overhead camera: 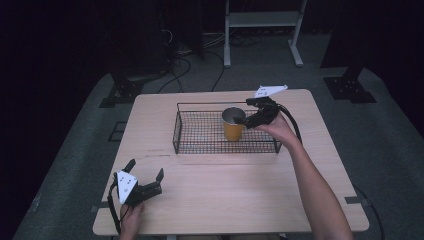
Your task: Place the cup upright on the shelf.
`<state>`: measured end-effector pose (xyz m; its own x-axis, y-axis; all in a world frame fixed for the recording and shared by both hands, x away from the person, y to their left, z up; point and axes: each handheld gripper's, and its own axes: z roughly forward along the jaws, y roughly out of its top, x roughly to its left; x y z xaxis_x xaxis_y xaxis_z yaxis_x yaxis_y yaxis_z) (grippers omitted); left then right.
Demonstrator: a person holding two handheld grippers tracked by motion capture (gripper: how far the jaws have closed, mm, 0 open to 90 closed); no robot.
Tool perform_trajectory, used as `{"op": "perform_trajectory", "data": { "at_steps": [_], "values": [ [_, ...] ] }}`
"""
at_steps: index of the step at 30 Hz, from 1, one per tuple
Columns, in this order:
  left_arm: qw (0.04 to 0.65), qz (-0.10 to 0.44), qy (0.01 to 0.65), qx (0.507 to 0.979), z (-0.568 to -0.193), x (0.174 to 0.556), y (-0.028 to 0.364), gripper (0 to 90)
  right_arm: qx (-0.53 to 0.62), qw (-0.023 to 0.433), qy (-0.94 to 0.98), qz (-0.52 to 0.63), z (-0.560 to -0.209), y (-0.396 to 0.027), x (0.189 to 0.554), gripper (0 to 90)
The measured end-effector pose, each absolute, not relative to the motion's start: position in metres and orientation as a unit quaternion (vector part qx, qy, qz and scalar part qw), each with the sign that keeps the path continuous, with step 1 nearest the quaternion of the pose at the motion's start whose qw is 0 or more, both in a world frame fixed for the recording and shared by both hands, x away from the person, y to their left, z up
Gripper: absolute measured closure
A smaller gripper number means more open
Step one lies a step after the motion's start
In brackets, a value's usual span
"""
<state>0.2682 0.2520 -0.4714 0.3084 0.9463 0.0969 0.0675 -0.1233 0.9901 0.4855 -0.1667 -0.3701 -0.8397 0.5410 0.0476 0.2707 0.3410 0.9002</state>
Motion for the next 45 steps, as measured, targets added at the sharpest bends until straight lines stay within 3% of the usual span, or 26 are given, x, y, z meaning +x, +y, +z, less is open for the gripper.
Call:
{"op": "perform_trajectory", "data": {
  "at_steps": [24, 45],
  "values": [
    [0.52, 0.423, 0.409, 0.62, -0.471, 0.268, 0.252, 0.0, 0.249, 0.13, 0.797, 0.534, -0.359, -0.194, 0.463, 0.0],
    [0.518, 0.424, 0.409, 0.62, -0.471, 0.268, 0.252, 0.0, 0.257, 0.118, 0.793, 0.54, -0.375, -0.221, 0.44, 0.0]
  ]
}}
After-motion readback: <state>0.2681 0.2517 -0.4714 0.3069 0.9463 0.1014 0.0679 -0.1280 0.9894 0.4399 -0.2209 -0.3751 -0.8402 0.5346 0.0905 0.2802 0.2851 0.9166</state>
